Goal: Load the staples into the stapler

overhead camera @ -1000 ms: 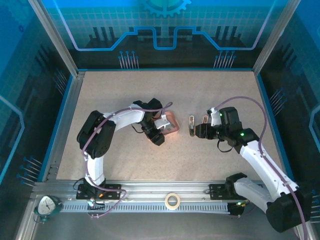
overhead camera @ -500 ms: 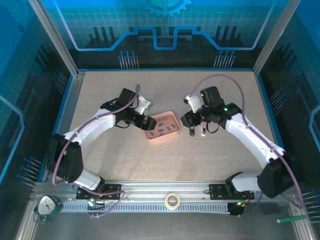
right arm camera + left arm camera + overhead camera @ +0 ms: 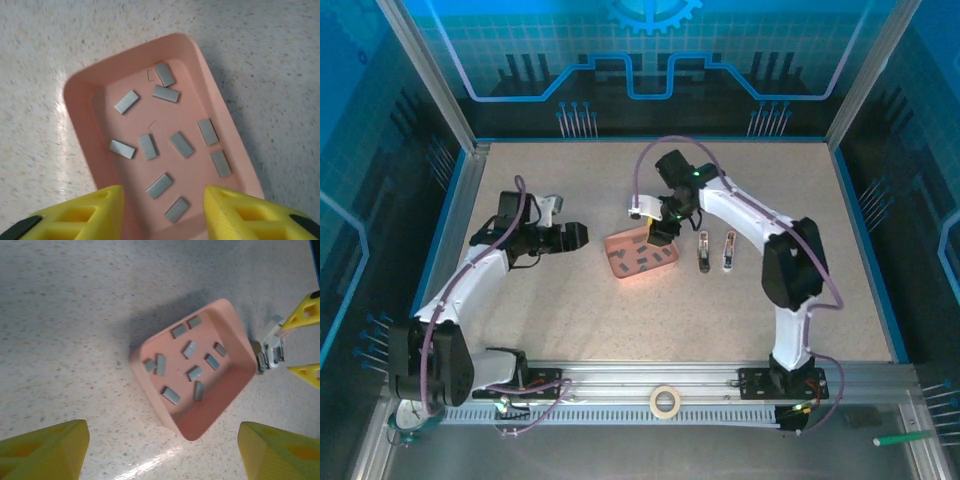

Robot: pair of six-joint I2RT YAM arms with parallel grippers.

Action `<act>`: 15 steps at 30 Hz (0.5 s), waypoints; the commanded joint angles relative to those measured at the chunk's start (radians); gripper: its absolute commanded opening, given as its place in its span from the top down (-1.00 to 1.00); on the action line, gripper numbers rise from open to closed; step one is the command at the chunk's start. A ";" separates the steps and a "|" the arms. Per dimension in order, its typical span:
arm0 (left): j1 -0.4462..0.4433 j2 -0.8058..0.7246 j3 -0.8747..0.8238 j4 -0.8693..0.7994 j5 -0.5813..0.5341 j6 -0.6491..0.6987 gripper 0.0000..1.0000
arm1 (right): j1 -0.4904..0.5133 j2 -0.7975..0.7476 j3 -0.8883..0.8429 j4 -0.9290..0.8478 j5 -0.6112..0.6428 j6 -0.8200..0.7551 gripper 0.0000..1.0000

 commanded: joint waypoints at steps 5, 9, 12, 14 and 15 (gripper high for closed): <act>0.063 0.016 -0.037 0.087 0.023 -0.042 -0.59 | 0.040 0.208 0.181 -0.090 0.038 -0.377 0.23; 0.068 0.025 -0.038 0.085 0.024 -0.041 -0.58 | 0.062 0.266 0.207 -0.034 0.071 -0.466 0.24; 0.069 0.025 -0.038 0.084 0.022 -0.037 -0.58 | 0.071 0.296 0.231 -0.028 0.076 -0.505 0.25; 0.069 0.025 -0.038 0.084 0.020 -0.036 -0.58 | 0.072 0.315 0.250 -0.040 0.076 -0.526 0.25; 0.070 0.025 -0.039 0.084 0.020 -0.035 -0.58 | 0.073 0.323 0.260 -0.048 0.077 -0.535 0.26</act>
